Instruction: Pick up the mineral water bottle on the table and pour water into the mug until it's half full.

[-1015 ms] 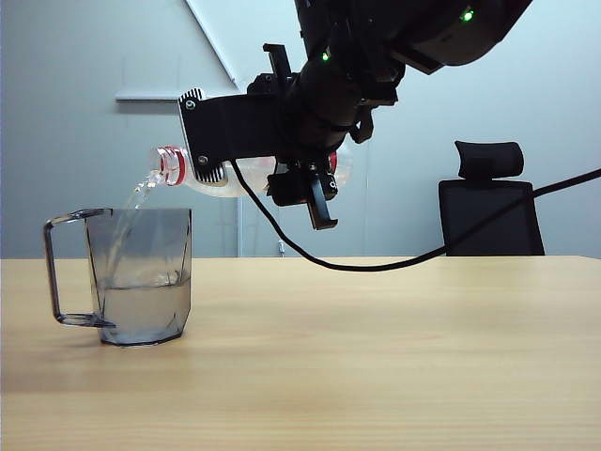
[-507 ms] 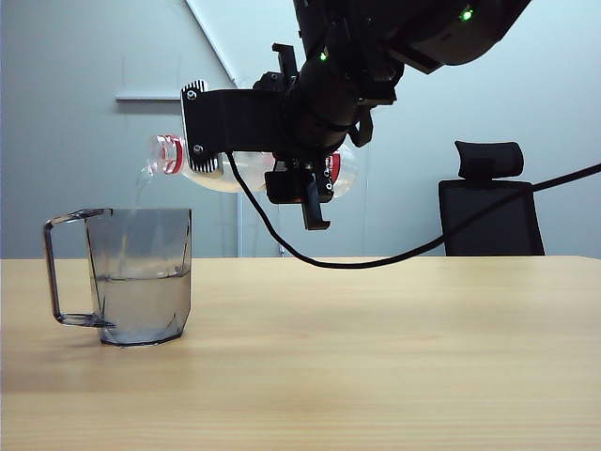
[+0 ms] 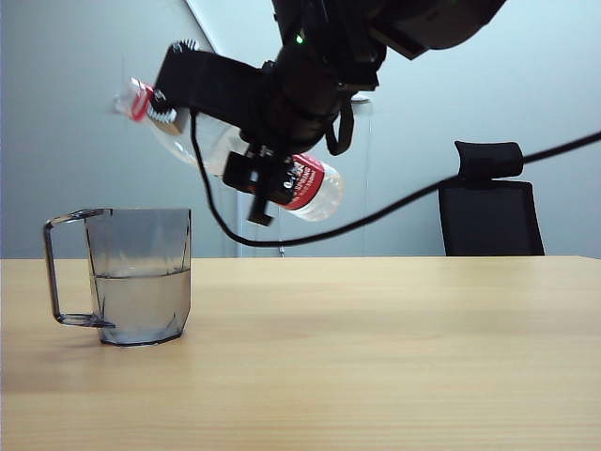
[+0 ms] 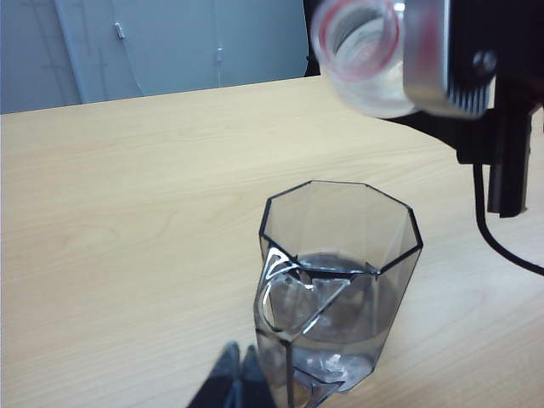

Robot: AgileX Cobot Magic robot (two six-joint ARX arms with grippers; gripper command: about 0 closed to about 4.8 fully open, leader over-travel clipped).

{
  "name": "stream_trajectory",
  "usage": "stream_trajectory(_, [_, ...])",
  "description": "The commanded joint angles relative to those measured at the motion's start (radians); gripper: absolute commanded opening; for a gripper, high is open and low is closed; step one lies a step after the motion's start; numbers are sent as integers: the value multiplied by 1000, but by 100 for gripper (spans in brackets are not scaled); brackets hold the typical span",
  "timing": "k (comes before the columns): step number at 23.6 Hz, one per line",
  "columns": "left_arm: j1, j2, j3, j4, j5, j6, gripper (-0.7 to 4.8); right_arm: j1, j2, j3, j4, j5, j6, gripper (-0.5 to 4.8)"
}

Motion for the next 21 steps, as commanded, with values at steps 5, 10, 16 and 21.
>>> stream_trajectory(5, [1,2,3,9,1,-3,-2,-23,-128,7,-122,25,512,259])
stream_trajectory(10, [3,2,3,9,1,-3,-2,-130,-283,-105,-162,-216,933,219])
stream_trajectory(16, [5,2,3,9,1,-3,-2,-241,-462,-401,0,-293,1087,220])
stream_trajectory(21, [5,2,3,9,1,-3,-2,-259,-492,-601,166,-298,1141,220])
